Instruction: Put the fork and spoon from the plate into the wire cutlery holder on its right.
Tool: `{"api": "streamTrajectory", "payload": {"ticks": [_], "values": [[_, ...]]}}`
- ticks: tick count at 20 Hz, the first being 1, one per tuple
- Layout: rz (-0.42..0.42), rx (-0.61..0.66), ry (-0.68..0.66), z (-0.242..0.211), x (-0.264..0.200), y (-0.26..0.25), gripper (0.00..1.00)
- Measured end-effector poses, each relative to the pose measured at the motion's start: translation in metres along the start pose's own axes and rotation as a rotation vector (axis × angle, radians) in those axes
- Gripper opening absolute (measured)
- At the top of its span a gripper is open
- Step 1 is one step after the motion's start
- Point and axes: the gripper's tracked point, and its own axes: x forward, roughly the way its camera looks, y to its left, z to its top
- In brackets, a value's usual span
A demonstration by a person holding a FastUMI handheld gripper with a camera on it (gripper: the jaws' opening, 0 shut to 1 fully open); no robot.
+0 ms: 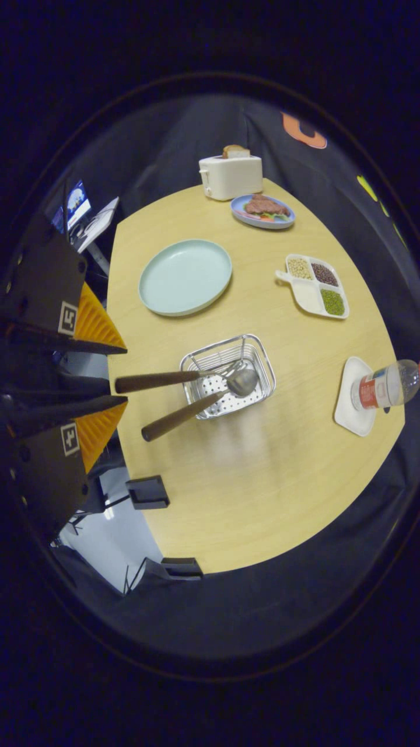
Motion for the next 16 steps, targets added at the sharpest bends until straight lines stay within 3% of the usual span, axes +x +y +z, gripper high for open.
{"api": "streamTrajectory", "payload": {"ticks": [3,5,10,16], "values": [[0.001,-0.02,-0.016,-0.003,-0.002,0.003,0.81],[-0.02,-0.062,-0.07,0.0,-0.009,0.003,0.97],[-0.017,-0.151,-0.3,0.017,-0.05,0.015,0.97],[0.017,-0.255,-0.744,0.058,-0.127,0.041,0.97]]}}
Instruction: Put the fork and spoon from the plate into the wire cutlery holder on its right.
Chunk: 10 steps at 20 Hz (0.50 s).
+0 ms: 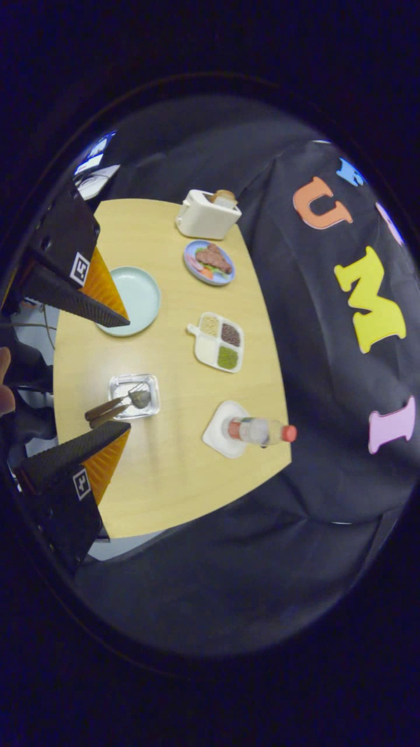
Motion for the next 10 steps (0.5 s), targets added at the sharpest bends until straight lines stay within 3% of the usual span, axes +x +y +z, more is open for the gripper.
{"api": "streamTrajectory", "payload": {"ticks": [5,10], "values": [[0.022,0.012,-0.418,0.075,-0.045,0.01,0.96],[0.069,-0.031,-0.743,0.124,-0.133,0.02,0.96]]}}
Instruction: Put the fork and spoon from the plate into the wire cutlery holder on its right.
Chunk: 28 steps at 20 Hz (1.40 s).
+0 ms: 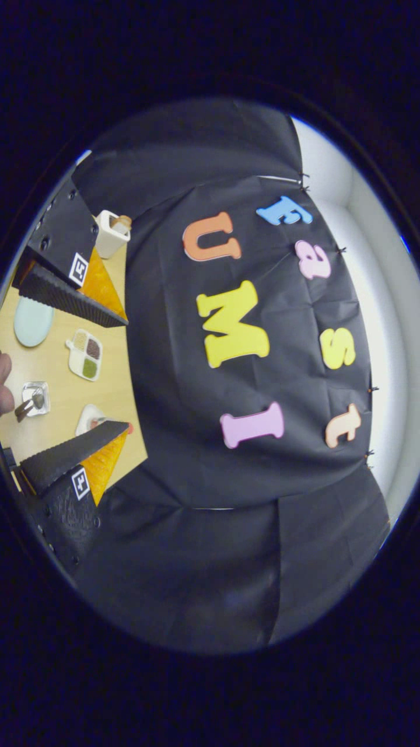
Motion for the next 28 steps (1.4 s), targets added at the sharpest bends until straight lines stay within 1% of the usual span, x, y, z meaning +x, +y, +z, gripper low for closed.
{"api": "streamTrajectory", "payload": {"ticks": [3,6,12,16,20,28], "values": [[0.013,-0.055,-0.128,0.032,-0.014,0.007,0.96],[0.016,-0.074,-0.175,0.046,-0.019,0.013,0.96],[-0.03,-0.034,-0.174,0.046,-0.017,-0.007,0.96],[-0.068,-0.039,-0.191,0.053,-0.018,-0.021,0.96],[-0.064,-0.054,-0.193,0.051,-0.02,-0.016,0.96],[-0.064,-0.036,-0.178,0.046,-0.019,-0.007,0.96]]}}
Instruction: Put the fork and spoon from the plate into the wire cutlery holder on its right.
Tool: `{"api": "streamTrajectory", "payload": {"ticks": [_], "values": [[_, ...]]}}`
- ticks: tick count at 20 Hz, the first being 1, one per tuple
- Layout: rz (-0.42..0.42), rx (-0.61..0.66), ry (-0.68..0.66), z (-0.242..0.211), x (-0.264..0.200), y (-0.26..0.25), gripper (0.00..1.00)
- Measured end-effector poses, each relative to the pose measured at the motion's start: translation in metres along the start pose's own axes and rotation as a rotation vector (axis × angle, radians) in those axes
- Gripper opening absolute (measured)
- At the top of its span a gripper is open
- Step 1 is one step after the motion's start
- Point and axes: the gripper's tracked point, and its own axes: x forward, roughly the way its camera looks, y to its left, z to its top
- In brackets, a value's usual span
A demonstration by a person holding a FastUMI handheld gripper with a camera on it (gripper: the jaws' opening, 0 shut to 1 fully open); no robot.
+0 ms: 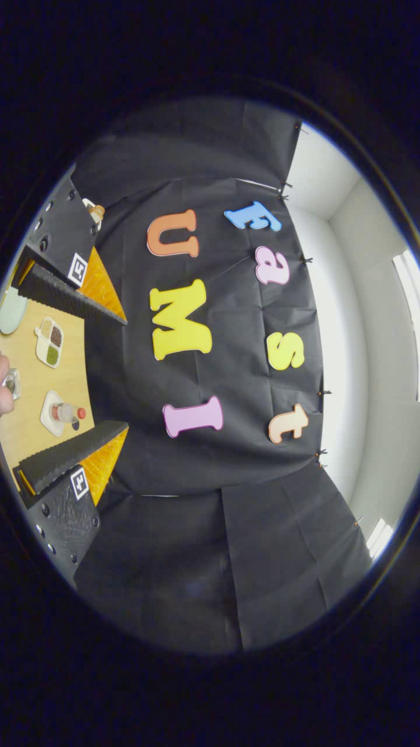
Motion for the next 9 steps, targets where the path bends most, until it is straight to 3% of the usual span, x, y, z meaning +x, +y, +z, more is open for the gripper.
{"api": "streamTrajectory", "payload": {"ticks": [9], "values": [[0.006,-0.034,-0.019,0.0085,-0.0076,0.0081,0.96]]}}
